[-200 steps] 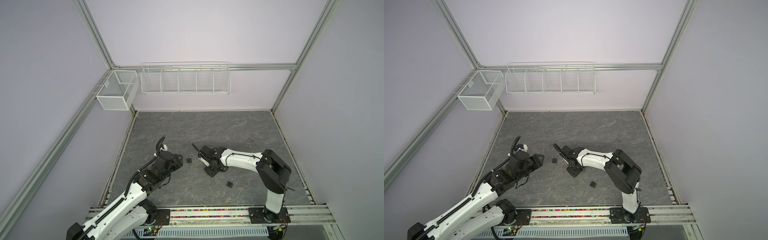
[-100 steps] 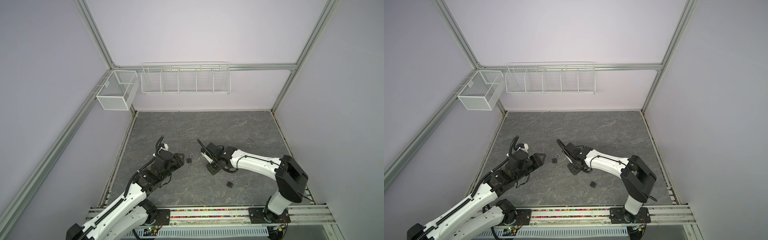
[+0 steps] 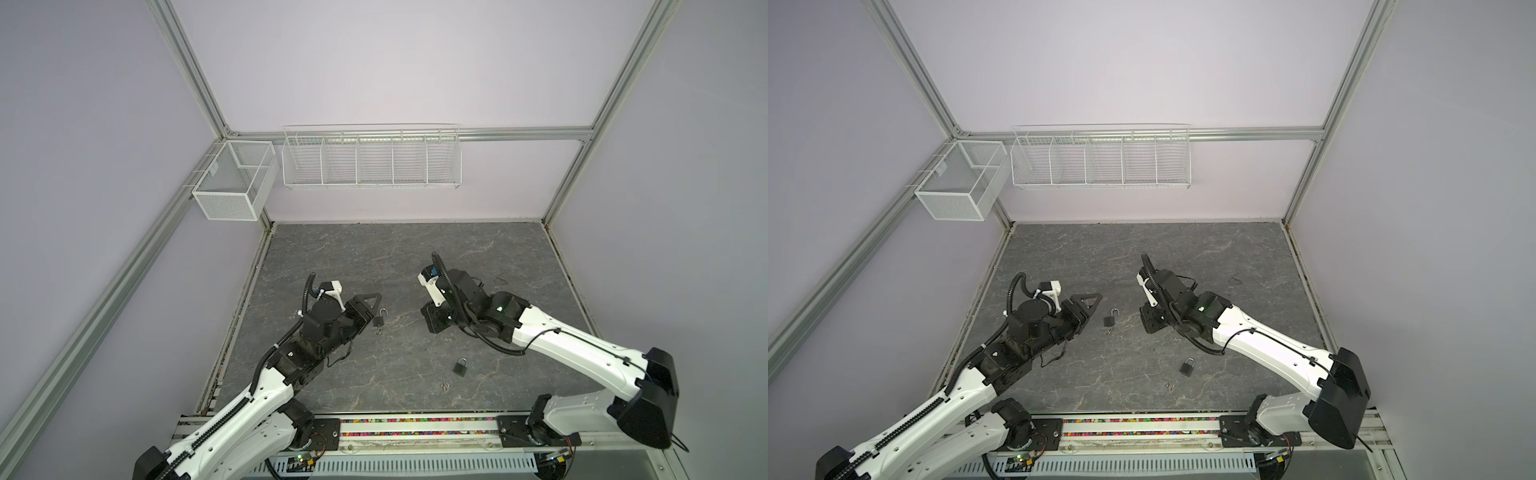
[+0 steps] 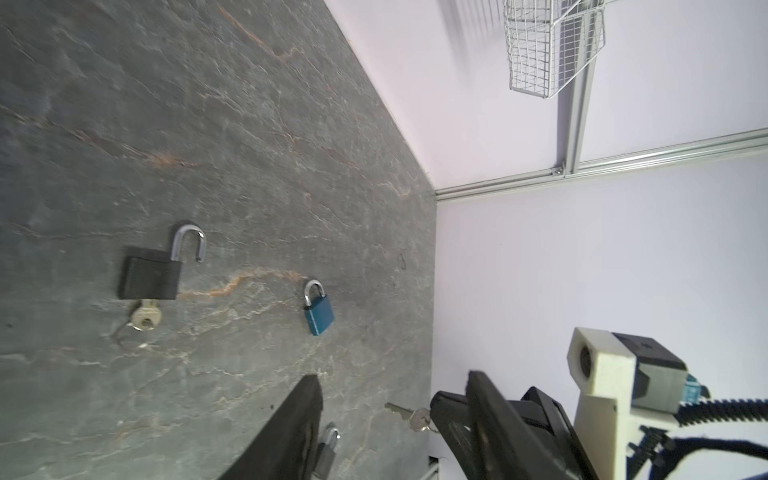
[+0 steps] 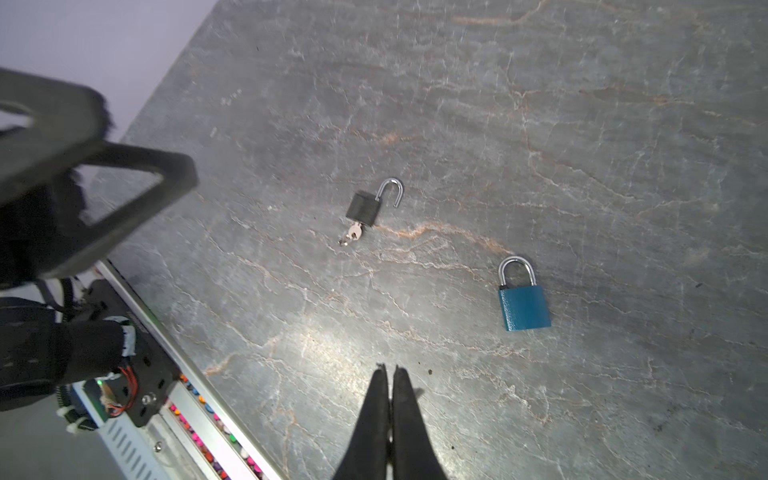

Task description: Unlock with the key

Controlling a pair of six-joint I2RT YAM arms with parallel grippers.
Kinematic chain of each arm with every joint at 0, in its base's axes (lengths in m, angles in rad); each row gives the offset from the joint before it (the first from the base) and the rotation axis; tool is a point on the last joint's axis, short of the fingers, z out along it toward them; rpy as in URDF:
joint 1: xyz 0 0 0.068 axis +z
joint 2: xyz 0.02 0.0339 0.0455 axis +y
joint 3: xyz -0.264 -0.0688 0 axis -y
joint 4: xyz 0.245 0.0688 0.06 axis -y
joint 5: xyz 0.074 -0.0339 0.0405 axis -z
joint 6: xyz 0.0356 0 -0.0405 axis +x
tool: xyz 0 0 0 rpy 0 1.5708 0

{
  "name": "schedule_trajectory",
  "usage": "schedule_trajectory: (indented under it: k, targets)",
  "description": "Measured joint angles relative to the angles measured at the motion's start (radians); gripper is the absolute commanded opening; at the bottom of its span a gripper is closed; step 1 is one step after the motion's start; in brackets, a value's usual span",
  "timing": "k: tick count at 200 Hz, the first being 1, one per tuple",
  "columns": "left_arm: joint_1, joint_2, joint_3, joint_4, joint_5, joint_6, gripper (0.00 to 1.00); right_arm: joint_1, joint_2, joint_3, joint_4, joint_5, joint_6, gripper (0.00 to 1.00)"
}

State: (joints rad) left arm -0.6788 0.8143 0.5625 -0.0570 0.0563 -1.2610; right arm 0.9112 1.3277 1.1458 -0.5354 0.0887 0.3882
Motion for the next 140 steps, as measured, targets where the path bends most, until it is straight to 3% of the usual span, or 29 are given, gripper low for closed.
schedule_trajectory:
  k: [37, 54, 140]
  targets:
    - [0.000, 0.063, 0.006, 0.120, 0.059, -0.115, 0.59, 0.000, -0.049, 0.000, 0.085, -0.024, 0.029, 0.07]
    - [-0.006, 0.110, 0.027, 0.151, 0.080, -0.158, 0.66, 0.000, -0.048, 0.002, 0.121, -0.038, 0.035, 0.07]
    - [-0.041, 0.188, 0.051, 0.337, 0.072, -0.357, 0.75, 0.000, -0.031, 0.029, 0.339, -0.095, 0.050, 0.07]
